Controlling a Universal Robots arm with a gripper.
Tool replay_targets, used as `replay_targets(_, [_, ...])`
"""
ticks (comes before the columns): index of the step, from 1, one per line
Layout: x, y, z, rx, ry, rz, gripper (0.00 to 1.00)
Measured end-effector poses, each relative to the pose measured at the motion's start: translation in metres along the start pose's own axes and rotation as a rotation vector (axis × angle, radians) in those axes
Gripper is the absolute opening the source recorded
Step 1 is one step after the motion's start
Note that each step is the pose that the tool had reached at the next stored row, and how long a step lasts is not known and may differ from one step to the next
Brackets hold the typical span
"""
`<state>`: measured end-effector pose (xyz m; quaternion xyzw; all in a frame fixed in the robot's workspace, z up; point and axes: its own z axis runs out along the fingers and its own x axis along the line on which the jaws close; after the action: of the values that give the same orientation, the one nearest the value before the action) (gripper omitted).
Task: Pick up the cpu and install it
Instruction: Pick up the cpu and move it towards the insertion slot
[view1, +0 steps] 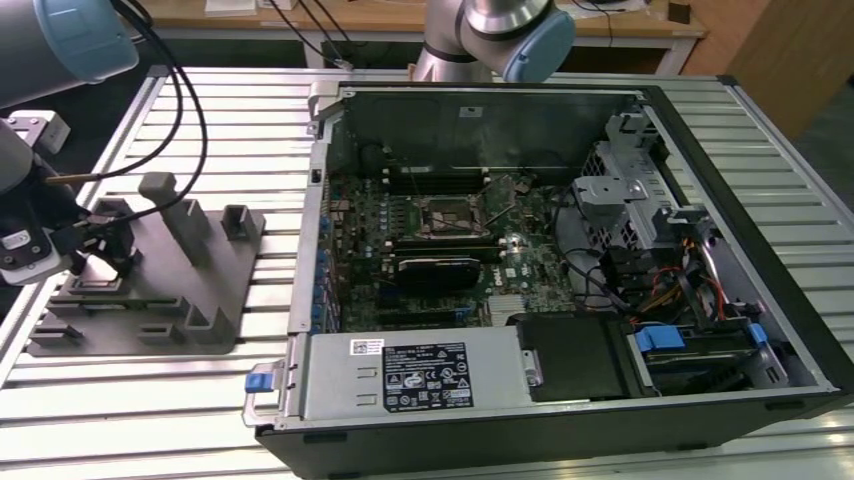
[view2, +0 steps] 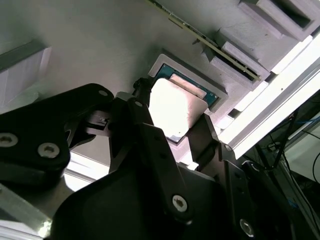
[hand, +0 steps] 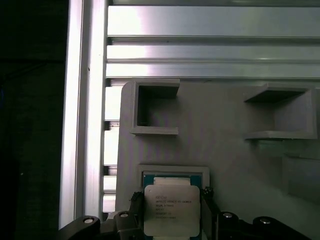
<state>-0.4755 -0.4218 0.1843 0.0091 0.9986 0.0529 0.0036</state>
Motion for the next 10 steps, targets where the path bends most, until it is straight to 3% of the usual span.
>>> replay_targets(10, [-0.0002,0.0020,-0.0193,-0.0043,0.0003,0.000,0.54])
